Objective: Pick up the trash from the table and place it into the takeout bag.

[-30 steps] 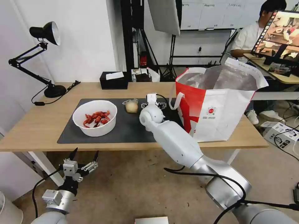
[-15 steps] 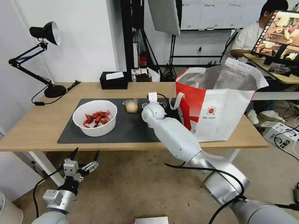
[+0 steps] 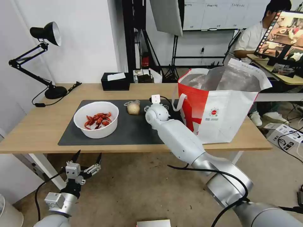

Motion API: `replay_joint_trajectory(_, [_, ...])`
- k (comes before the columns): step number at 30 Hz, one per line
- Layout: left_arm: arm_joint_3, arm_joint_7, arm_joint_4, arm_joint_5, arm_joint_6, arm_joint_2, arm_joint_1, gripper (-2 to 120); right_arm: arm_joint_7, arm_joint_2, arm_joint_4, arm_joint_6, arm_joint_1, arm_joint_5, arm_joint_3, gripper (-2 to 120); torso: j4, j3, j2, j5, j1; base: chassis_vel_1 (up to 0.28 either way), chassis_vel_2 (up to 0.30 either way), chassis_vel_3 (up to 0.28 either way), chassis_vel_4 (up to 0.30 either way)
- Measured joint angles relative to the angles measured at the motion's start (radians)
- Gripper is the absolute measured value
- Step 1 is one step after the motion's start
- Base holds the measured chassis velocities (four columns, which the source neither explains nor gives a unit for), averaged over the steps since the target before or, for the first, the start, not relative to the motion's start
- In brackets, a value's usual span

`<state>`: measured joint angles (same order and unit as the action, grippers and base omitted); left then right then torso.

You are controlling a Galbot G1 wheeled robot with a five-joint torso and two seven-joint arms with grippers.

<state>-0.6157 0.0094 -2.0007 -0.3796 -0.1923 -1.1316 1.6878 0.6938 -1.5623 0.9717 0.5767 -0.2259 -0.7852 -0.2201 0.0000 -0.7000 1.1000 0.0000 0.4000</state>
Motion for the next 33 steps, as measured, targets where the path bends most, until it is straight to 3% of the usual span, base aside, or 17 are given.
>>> replay_joint_trajectory(10, [0.009, 0.000, 0.001, 0.000, 0.000, -0.001, -0.004, 100, -0.007, 0.000, -0.007, 0.000, -0.006, -0.001, 0.003, 68, 0.0000, 0.000, 0.000, 0.0000, 0.000, 0.000, 0.000, 0.000, 0.000])
replay_joint_trajectory(12, [0.012, -0.001, 0.003, 0.001, 0.000, -0.002, -0.005, 100, -0.007, 0.000, -0.006, -0.002, -0.010, -0.003, 0.003, 56, 0.0001, 0.000, 0.000, 0.0000, 0.000, 0.000, 0.000, 0.000, 0.000])
replay_joint_trajectory(26, [0.023, -0.002, 0.008, 0.003, -0.001, -0.004, -0.010, 100, -0.002, 0.012, 0.048, -0.048, -0.046, 0.001, 0.004, 5, 0.0000, 0.000, 0.000, 0.0001, 0.000, 0.000, 0.000, 0.000, 0.000])
replay_joint_trajectory(31, [0.025, -0.003, 0.008, 0.003, -0.001, -0.005, -0.013, 100, 0.009, 0.034, 0.127, -0.114, -0.082, 0.055, -0.005, 0, 0.0000, 0.000, 0.000, 0.0001, 0.000, 0.000, 0.000, 0.000, 0.000])
replay_joint_trajectory(33, [0.025, -0.003, 0.007, 0.003, -0.002, -0.006, -0.013, 100, 0.034, 0.063, 0.213, -0.154, -0.110, 0.085, -0.015, 0, 0.0000, 0.000, 0.000, 0.0001, 0.000, 0.000, 0.000, 0.000, 0.000])
